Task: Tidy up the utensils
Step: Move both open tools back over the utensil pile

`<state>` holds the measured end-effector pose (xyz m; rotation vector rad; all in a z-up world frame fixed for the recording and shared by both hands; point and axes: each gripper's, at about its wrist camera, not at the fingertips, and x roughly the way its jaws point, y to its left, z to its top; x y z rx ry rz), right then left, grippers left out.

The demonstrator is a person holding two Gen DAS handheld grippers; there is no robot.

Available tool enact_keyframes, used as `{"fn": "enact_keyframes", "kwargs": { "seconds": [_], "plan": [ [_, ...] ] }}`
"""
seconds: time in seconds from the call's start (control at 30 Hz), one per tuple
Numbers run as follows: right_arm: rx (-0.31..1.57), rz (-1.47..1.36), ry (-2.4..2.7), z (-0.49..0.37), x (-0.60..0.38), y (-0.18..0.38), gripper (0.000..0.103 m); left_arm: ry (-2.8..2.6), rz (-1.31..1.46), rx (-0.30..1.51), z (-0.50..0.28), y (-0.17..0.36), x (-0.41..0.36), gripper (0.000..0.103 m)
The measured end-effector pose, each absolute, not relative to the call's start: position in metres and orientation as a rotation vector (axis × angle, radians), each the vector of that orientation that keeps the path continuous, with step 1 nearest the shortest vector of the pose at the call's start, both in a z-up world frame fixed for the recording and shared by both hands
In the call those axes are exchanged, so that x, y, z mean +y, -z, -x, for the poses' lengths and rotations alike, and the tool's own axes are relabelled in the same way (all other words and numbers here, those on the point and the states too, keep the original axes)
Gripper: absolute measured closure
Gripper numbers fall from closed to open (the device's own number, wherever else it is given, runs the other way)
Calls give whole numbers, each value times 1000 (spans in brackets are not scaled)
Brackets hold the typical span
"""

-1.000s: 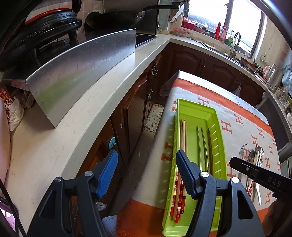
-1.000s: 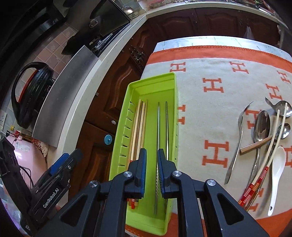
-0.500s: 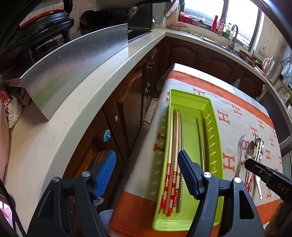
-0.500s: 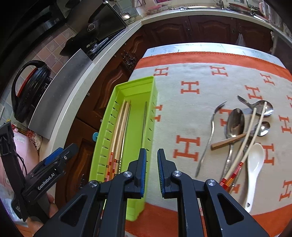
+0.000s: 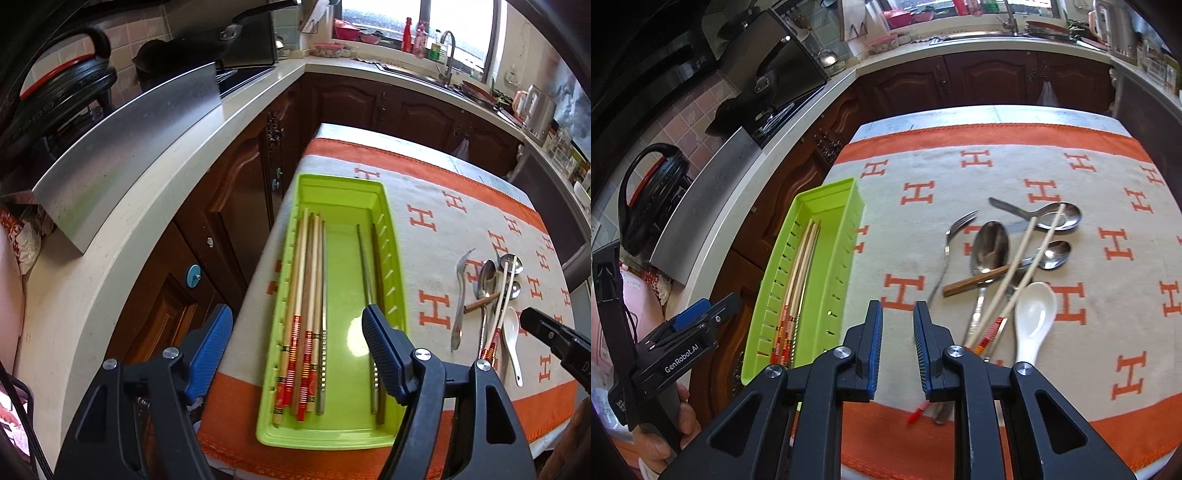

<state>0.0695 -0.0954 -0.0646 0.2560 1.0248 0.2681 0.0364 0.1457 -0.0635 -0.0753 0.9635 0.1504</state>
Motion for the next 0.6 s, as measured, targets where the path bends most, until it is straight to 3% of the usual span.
{"fn": "enact_keyframes", "kwargs": {
  "seconds": [0.6],
  "plan": [
    [941, -311, -109, -53, -215, 59, 76, 30, -36, 965, -58, 63, 39, 23]
  ]
}}
